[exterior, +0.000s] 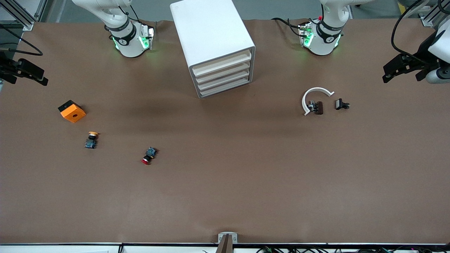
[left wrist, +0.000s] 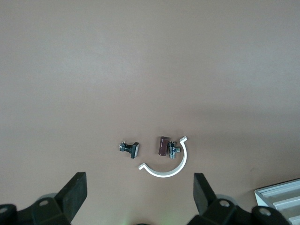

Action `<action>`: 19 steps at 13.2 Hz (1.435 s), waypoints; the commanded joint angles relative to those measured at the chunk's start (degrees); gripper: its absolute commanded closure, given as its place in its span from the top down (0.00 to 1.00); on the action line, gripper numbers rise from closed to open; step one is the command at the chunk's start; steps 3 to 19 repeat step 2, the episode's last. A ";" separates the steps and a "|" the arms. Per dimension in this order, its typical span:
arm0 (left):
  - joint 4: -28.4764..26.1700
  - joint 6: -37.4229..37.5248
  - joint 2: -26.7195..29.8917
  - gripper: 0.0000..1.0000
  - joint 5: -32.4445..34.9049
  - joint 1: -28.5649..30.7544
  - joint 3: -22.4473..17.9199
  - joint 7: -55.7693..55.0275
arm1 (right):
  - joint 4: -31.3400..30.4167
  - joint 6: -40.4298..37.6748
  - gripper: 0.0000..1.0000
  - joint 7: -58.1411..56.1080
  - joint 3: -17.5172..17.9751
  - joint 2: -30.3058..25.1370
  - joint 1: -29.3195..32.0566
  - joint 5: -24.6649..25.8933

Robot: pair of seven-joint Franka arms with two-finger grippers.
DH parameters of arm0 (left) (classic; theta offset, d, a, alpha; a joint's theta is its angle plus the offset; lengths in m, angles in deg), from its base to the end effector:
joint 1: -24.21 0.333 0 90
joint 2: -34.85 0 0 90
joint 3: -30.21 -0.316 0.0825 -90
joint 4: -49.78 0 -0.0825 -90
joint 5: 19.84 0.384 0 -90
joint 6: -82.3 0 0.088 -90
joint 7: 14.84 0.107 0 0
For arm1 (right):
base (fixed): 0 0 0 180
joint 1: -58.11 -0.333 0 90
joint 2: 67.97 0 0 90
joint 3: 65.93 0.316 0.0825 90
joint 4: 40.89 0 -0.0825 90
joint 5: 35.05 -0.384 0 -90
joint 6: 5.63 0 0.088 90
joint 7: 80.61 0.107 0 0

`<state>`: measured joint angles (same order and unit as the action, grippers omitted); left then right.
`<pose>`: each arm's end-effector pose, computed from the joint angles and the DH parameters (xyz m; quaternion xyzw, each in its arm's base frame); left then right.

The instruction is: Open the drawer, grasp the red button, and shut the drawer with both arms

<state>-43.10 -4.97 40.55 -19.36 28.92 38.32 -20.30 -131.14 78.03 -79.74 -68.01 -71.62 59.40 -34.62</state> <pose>0.5176 -0.0339 0.6495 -0.9998 -0.0185 -0.0012 0.0111 0.5221 -0.0323 0.6473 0.9990 -0.0372 -0.0257 0.0020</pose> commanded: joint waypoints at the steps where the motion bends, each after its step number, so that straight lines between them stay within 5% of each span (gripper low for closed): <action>1: 1.39 1.75 -0.51 1.00 -0.48 0.56 0.07 0.27 | 1.04 -0.52 1.00 -0.52 0.50 0.48 0.64 0.28; 19: 1.48 2.01 -0.51 1.00 -0.57 0.56 0.07 0.27 | 1.04 -0.52 1.00 -0.52 0.50 0.48 0.64 0.37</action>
